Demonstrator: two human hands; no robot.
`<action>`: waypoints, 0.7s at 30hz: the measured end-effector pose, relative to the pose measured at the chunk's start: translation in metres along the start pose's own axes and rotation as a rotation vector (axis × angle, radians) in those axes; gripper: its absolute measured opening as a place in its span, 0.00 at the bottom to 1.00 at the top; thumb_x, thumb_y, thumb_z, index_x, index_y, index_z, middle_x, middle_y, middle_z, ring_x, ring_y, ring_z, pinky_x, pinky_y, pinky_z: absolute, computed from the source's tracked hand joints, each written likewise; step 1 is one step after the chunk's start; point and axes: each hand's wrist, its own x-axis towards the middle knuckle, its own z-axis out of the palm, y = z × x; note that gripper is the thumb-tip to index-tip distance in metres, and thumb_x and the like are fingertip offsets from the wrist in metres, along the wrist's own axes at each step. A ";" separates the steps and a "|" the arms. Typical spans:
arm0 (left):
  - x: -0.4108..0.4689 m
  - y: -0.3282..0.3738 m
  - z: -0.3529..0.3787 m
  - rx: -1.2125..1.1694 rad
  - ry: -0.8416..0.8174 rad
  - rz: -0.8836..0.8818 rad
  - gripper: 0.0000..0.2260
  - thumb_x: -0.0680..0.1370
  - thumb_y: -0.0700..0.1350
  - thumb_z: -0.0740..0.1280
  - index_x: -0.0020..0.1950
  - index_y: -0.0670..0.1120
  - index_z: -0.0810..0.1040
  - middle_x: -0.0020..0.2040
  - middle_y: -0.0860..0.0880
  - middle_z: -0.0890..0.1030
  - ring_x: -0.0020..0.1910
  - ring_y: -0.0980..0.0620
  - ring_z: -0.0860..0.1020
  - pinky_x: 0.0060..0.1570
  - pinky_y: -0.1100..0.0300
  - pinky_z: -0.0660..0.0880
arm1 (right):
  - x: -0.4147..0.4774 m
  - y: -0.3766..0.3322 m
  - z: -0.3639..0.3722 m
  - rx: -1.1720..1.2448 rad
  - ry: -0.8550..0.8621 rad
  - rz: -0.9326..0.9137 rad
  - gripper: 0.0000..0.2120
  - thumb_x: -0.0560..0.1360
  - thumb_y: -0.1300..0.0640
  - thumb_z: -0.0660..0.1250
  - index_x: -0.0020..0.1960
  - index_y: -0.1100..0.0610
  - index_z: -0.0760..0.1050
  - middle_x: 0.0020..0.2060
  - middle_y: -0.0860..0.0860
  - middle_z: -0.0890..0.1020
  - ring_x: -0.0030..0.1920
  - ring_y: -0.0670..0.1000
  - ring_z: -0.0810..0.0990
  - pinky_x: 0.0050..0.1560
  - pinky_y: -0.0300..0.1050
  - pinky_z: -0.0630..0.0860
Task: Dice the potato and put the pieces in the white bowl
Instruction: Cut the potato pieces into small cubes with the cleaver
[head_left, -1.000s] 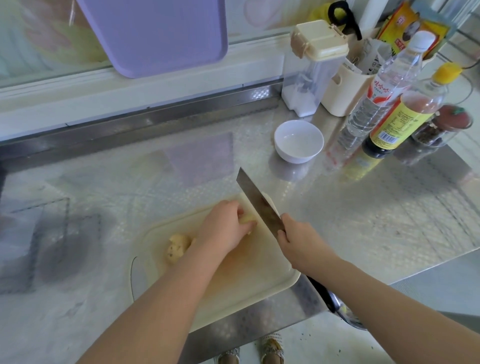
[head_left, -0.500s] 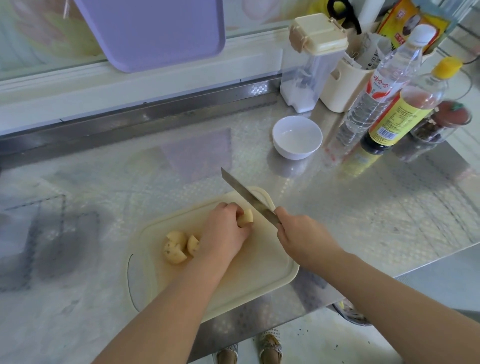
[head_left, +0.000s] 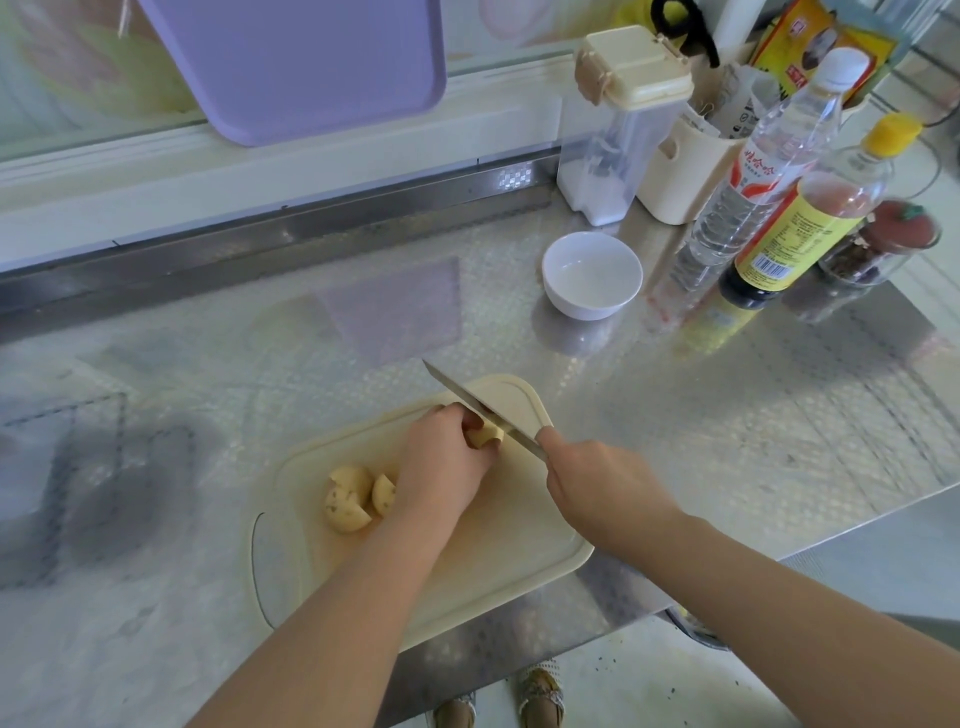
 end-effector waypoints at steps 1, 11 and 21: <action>0.000 0.000 0.000 -0.004 0.003 0.004 0.10 0.72 0.50 0.74 0.51 0.49 0.82 0.46 0.51 0.82 0.46 0.50 0.80 0.44 0.59 0.74 | 0.000 0.000 0.000 -0.011 -0.005 0.000 0.08 0.82 0.59 0.53 0.60 0.52 0.62 0.33 0.50 0.69 0.35 0.60 0.73 0.35 0.49 0.68; -0.001 0.001 -0.002 -0.055 0.012 0.027 0.09 0.71 0.49 0.75 0.50 0.48 0.83 0.44 0.52 0.83 0.44 0.51 0.80 0.43 0.59 0.73 | 0.011 -0.002 0.004 -0.033 -0.066 -0.009 0.09 0.82 0.60 0.53 0.61 0.54 0.63 0.33 0.50 0.67 0.35 0.58 0.73 0.36 0.50 0.71; -0.006 -0.004 0.004 0.010 -0.005 0.069 0.12 0.74 0.50 0.72 0.55 0.49 0.79 0.51 0.52 0.77 0.47 0.52 0.78 0.44 0.61 0.71 | 0.017 -0.002 0.010 0.148 -0.071 0.079 0.08 0.83 0.57 0.53 0.61 0.55 0.64 0.36 0.52 0.73 0.39 0.60 0.78 0.41 0.55 0.78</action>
